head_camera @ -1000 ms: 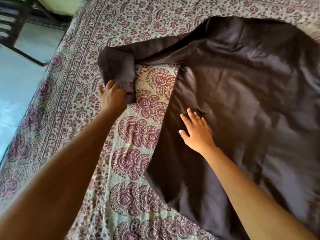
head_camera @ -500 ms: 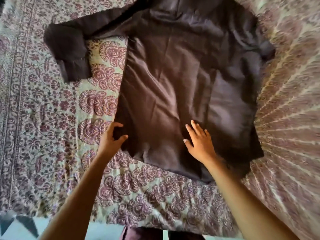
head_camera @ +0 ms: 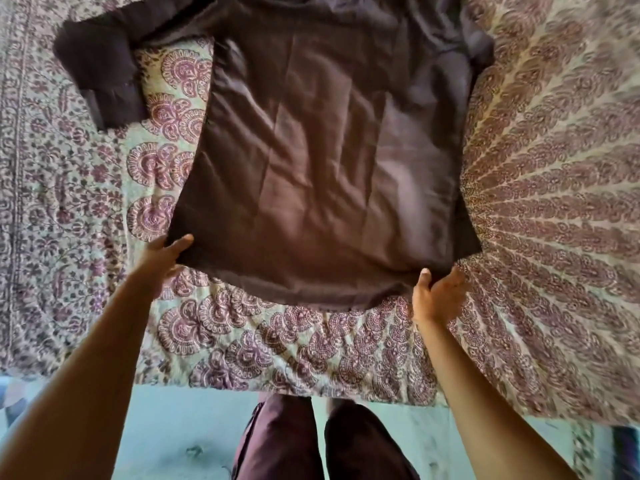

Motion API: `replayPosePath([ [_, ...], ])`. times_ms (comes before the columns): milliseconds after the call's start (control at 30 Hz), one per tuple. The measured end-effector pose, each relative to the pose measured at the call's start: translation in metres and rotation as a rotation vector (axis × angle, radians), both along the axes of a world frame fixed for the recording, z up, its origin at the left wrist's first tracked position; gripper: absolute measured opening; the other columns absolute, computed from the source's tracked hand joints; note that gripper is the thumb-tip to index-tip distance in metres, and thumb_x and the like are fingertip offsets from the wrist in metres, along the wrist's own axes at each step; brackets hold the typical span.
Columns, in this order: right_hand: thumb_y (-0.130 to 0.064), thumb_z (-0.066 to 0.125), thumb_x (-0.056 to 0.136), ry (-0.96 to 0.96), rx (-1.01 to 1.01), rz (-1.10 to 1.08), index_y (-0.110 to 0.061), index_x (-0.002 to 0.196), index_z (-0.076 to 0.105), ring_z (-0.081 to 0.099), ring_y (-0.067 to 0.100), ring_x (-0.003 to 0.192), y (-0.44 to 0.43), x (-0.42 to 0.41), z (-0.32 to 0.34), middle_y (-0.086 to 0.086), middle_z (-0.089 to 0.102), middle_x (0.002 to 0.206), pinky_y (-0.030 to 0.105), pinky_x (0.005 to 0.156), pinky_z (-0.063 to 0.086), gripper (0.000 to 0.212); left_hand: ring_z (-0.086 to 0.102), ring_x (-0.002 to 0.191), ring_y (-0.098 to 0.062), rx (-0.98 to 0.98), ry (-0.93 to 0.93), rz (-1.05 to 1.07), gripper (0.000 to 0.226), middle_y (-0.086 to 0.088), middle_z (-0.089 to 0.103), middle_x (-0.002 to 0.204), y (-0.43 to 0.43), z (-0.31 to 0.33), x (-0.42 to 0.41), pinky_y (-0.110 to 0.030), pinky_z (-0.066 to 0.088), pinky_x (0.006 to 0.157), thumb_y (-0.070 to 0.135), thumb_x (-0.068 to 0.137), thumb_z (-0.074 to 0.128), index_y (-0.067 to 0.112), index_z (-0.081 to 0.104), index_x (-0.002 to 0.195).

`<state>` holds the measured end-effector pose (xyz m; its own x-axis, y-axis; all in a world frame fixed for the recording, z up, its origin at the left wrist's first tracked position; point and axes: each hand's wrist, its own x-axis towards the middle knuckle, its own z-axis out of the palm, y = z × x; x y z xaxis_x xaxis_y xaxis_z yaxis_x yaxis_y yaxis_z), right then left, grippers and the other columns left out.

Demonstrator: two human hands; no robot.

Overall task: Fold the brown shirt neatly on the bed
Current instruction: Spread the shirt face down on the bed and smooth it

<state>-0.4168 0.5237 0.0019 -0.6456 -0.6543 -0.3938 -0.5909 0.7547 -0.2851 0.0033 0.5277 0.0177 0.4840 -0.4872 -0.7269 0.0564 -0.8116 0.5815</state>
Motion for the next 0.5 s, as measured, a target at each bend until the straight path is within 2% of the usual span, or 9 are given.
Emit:
replayPosePath([
  [67,-0.027,0.055,0.090,-0.039,0.023,-0.051,-0.001,0.138,0.031,0.041,0.043,0.123,0.001,-0.006,-0.004,0.026,0.037,0.139,0.054,0.095,0.039,0.059,0.058,0.067,-0.013,0.011,0.065,-0.019,0.027,-0.009,0.060,0.100,0.009,0.002,-0.004,-0.031,0.051,0.077,0.002,0.091,0.055,0.011,0.052,0.116],
  [100,-0.027,0.058,0.089,-0.086,0.031,-0.049,0.000,0.133,0.039,0.048,0.042,0.118,0.002,-0.010,-0.008,0.025,0.046,0.133,0.051,0.093,0.042,0.055,0.057,0.066,-0.014,0.006,0.054,-0.022,0.030,-0.012,0.057,0.102,0.015,0.002,-0.003,-0.033,0.049,0.078,-0.002,0.090,0.053,0.007,0.051,0.119],
  [133,-0.027,0.060,0.087,-0.168,0.010,-0.056,0.001,0.124,0.049,0.054,0.041,0.111,0.002,-0.014,-0.012,0.024,0.056,0.122,0.049,0.090,0.045,0.047,0.059,0.060,-0.013,0.003,0.032,-0.011,0.026,-0.013,0.058,0.096,0.021,0.001,-0.002,-0.031,0.051,0.073,-0.004,0.090,0.052,0.004,0.053,0.115],
  [200,-0.027,0.065,0.084,-0.401,-0.103,-0.155,-0.003,0.100,0.063,0.062,0.035,0.096,0.002,-0.020,-0.011,0.018,0.066,0.101,0.046,0.083,0.051,0.029,0.060,0.045,-0.003,0.014,0.019,0.015,0.014,-0.003,0.063,0.071,0.029,0.002,0.002,-0.022,0.055,0.057,-0.004,0.091,0.051,0.008,0.056,0.091],
  [267,-0.024,0.066,0.083,-0.608,-0.208,-0.298,-0.013,0.089,0.063,0.062,0.024,0.084,0.000,-0.024,-0.002,0.009,0.065,0.094,0.034,0.074,0.053,0.012,0.059,0.042,0.000,0.005,0.047,0.039,0.021,0.010,0.064,0.053,0.034,0.003,0.003,-0.014,0.053,0.051,-0.003,0.092,0.050,0.013,0.052,0.078],
  [300,-0.022,0.065,0.084,-0.717,-0.260,-0.374,-0.015,0.091,0.063,0.062,0.020,0.083,0.000,-0.028,0.000,0.007,0.065,0.096,0.029,0.070,0.053,0.010,0.059,0.043,0.001,-0.007,0.058,0.054,0.022,0.013,0.063,0.049,0.035,0.003,0.002,-0.013,0.053,0.051,-0.001,0.092,0.050,0.014,0.051,0.076],
  [400,-0.017,0.063,0.085,-1.074,-0.327,-0.550,-0.013,0.114,0.057,0.066,0.017,0.088,0.005,-0.037,-0.001,0.005,0.067,0.103,0.027,0.066,0.054,0.030,0.060,0.047,-0.001,-0.009,0.071,0.132,0.026,0.015,0.062,0.047,0.034,0.002,-0.002,-0.020,0.053,0.057,0.004,0.092,0.051,0.017,0.046,0.070],
  [467,-0.017,0.066,0.083,-1.111,-0.151,-0.455,-0.010,0.116,0.056,0.065,0.020,0.093,0.012,-0.035,0.001,0.006,0.067,0.106,0.030,0.070,0.053,0.035,0.062,0.049,-0.003,0.007,0.088,0.174,0.029,0.013,0.063,0.047,0.035,-0.005,-0.002,-0.024,0.054,0.061,0.008,0.092,0.054,0.019,0.043,0.068],
  [500,-0.014,0.066,0.082,-1.097,-0.071,-0.389,-0.011,0.111,0.058,0.064,0.022,0.091,0.018,-0.036,0.000,0.006,0.067,0.103,0.031,0.070,0.052,0.030,0.062,0.047,-0.003,0.015,0.106,0.182,0.030,0.011,0.063,0.048,0.037,-0.009,-0.001,-0.023,0.055,0.058,0.009,0.092,0.056,0.019,0.043,0.067],
])
